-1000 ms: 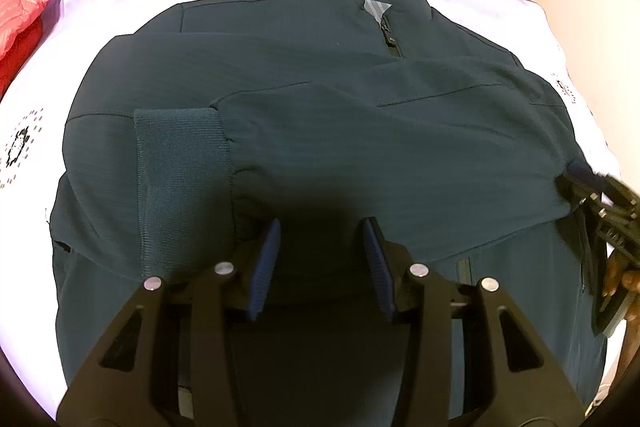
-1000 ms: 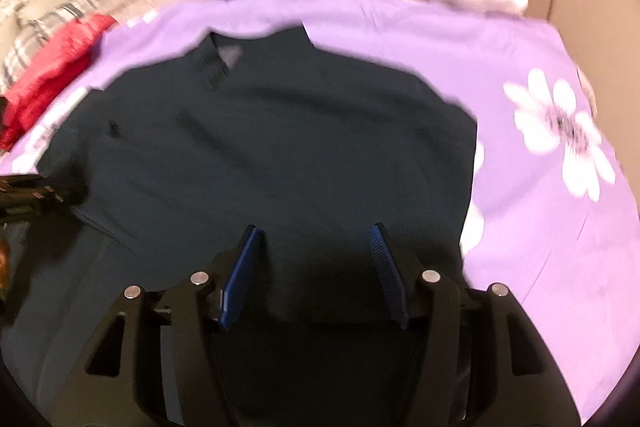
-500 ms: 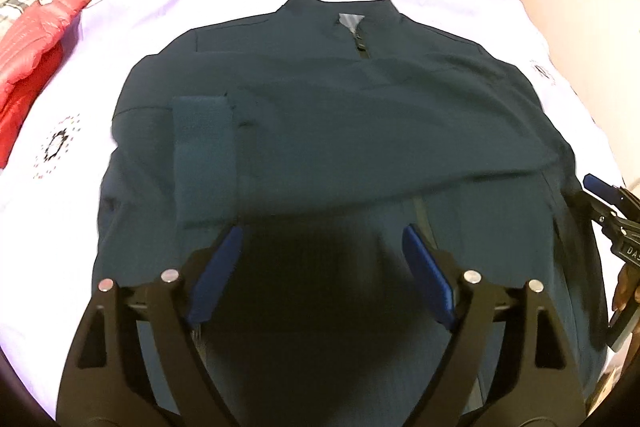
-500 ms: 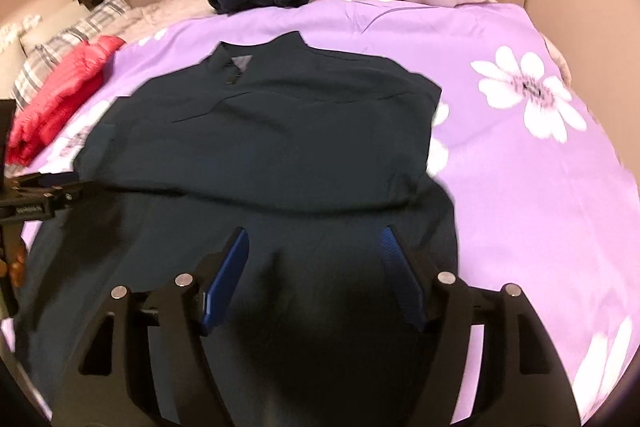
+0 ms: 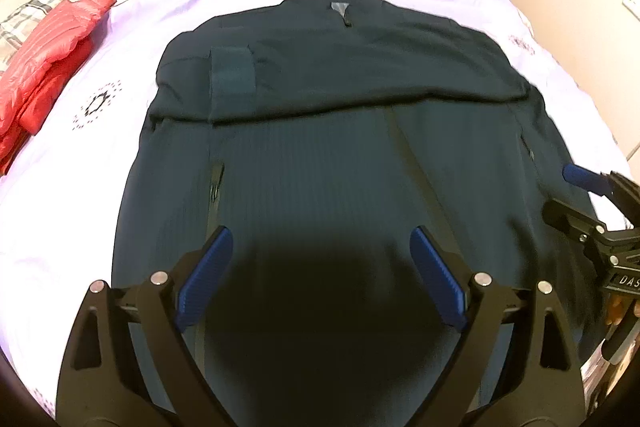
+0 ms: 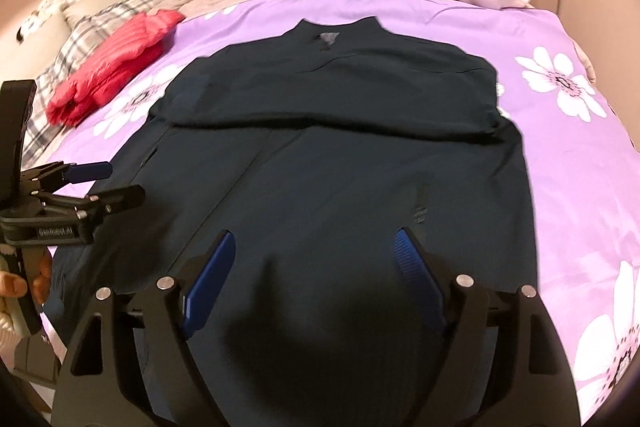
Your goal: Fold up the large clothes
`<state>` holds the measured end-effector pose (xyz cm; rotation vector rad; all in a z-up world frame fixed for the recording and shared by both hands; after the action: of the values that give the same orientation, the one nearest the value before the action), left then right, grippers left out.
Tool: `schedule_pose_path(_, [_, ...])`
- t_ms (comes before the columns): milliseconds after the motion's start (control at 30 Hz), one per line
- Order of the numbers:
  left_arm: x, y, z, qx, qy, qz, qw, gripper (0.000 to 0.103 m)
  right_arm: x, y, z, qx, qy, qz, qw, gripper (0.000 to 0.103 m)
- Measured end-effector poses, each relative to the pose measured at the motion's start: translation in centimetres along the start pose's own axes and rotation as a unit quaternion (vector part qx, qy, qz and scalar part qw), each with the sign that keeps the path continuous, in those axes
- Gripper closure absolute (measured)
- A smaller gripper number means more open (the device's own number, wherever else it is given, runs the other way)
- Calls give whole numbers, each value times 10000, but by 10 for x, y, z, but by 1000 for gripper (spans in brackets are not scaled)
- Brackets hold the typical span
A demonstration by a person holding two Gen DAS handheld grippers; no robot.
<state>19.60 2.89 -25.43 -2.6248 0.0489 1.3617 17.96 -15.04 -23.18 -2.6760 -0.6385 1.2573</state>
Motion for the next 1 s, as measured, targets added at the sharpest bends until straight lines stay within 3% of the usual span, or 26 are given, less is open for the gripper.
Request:
schedule_pose_path(467, [5, 10, 71, 339, -265, -449, 9981, 10, 25, -20, 56, -427, -577, 493, 9962, 21])
schedule_pose_path(1000, [-9, -4, 113, 86, -359, -381, 9986, 2, 2, -16, 96, -236, -585, 545, 9965, 12])
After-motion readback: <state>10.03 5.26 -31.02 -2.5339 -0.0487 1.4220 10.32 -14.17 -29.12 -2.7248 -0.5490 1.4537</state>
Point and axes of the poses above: each gripper's, at about its wrist camera, not at the fingertips, and x roughly the way its jaws point, y to its right, z to its underside, the point moved 8 cm from there along x, roughly the way its jaws point, and after that the axes turned 12 degrees about -z, right-handed, at the moved point
